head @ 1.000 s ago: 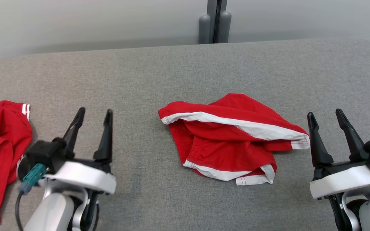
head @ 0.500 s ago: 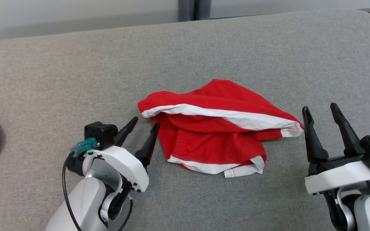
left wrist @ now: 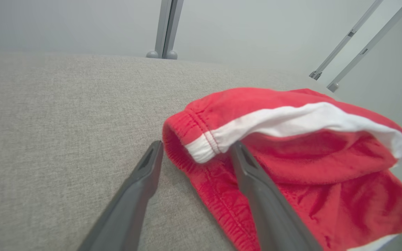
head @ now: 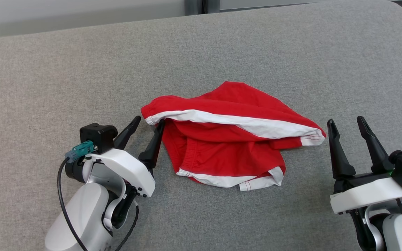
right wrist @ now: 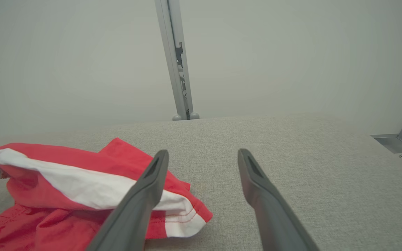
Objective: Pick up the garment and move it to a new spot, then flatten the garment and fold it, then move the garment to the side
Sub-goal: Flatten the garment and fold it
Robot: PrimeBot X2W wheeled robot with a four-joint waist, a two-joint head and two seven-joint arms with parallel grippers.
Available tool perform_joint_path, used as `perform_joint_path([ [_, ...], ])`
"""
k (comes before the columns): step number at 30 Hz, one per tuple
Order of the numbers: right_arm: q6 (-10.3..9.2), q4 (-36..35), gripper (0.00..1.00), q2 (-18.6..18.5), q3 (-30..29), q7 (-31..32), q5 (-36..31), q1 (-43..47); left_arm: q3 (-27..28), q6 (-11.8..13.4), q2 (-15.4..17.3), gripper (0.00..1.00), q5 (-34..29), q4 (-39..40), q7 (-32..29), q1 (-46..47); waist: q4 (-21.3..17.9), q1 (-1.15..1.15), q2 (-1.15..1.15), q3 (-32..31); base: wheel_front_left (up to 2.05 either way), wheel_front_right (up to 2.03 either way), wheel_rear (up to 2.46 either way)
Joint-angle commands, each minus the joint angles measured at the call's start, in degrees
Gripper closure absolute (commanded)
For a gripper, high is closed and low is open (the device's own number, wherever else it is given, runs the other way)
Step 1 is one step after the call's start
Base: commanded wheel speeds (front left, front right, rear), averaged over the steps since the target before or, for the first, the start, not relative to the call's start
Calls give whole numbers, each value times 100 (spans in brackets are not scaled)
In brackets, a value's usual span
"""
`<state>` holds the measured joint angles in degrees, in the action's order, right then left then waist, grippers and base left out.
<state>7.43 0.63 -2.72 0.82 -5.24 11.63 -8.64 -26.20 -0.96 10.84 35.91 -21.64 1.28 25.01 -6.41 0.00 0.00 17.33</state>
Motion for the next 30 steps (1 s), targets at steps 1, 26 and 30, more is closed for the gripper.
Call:
perform_joint_path([
  [1, 11, 1, 0, -34, 6, -23, 25, 49, 4, -11, 40, 0, -5, 25, 27, 43, 3, 0, 0, 2, 0, 0, 0],
  [26, 11, 1099, 100, -35, 630, -46, 458, -116, -48, -18, 172, 100, 65, 192, 19, 168, 51, 0, 0, 190, 0, 0, 0],
  [30, 11, 1054, 100, -36, 654, -162, 469, -229, -32, -13, 212, 100, 21, 244, 123, 191, 70, 0, 0, 186, 0, 0, 0],
])
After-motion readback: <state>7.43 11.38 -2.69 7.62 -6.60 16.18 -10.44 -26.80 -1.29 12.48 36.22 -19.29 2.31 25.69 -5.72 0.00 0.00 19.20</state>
